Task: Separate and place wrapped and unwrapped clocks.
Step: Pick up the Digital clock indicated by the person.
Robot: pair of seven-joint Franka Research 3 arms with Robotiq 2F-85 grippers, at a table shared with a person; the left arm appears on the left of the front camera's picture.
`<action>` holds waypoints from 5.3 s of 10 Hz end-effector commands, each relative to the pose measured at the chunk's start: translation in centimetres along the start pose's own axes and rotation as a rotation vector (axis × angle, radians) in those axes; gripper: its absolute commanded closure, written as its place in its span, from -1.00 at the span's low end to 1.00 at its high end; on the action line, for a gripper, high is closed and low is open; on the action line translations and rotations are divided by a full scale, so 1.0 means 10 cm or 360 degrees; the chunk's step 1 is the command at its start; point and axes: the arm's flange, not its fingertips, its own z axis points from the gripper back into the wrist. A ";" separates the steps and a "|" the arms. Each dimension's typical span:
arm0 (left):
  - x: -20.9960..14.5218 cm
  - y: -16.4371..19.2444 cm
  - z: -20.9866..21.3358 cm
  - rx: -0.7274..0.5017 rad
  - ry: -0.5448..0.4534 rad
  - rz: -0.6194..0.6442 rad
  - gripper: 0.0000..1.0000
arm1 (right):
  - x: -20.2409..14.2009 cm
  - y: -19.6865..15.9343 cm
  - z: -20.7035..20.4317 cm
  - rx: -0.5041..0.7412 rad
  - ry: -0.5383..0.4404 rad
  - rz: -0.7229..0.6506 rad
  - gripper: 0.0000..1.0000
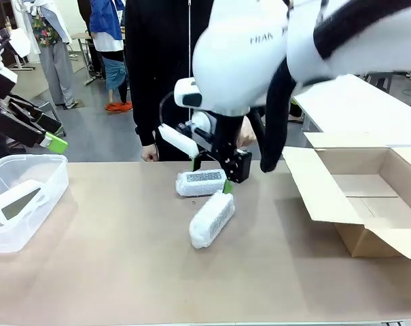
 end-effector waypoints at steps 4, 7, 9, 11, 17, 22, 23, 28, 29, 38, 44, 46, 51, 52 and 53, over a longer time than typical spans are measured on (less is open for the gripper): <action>-0.01 0.00 0.01 -0.0002 -0.0006 0.0002 -1.00 | 0.00 0.00 0.00 0.0000 0.0000 0.0000 -1.00; -0.01 0.00 0.01 -0.0002 -0.0006 0.0002 -1.00 | -0.32 -0.36 -0.34 0.0084 -0.0034 0.0133 -1.00; -0.01 0.00 0.01 -0.0002 -0.0006 0.0002 -1.00 | -0.38 -0.51 -0.56 0.0150 -0.0032 0.0113 -1.00; -0.01 0.00 0.01 -0.0002 -0.0006 0.0002 -1.00 | -0.46 -0.58 -0.82 0.0235 -0.0060 0.0110 -1.00; -0.01 0.00 0.01 -0.0002 -0.0006 0.0002 -1.00 | -0.44 -0.35 -1.19 0.0279 0.0042 0.0078 -1.00; -0.01 0.00 0.01 -0.0002 -0.0006 0.0002 -1.00 | -0.49 -0.38 -1.49 0.0213 0.0117 0.0139 -1.00; -0.01 0.00 0.01 -0.0002 -0.0006 0.0002 -1.00 | -0.49 -0.40 -1.51 0.0223 0.0137 0.0140 -1.00; -0.01 0.00 0.01 -0.0002 -0.0006 0.0002 -1.00 | -0.45 -0.44 -1.56 0.0287 0.0118 0.0180 -1.00; -0.01 0.00 0.01 -0.0002 -0.0006 0.0002 -1.00 | -0.45 -0.44 -1.55 0.0290 0.0123 0.0170 -0.64; -0.01 0.00 0.01 -0.0002 -0.0006 0.0002 -1.00 | -0.44 -0.45 -1.46 0.0372 0.0116 0.0211 0.92; -0.01 0.00 0.01 -0.0002 -0.0006 0.0002 -1.00 | -0.29 -0.33 0.35 0.0128 0.0026 0.0183 0.92; -0.01 0.00 0.01 -0.0002 -0.0006 0.0002 -1.00 | -0.22 -0.29 0.82 0.0060 0.0057 0.0138 0.92; -0.01 0.00 0.01 -0.0002 -0.0006 0.0002 -1.00 | -0.16 -0.29 1.06 0.0012 0.0108 0.0115 0.92; -0.01 0.00 0.01 -0.0002 -0.0006 0.0002 -1.00 | -0.16 -0.29 1.06 0.0012 0.0108 0.0115 0.92; -0.01 0.00 0.01 -0.0002 -0.0006 0.0002 -1.00 | -0.16 -0.29 1.06 0.0012 0.0108 0.0115 0.92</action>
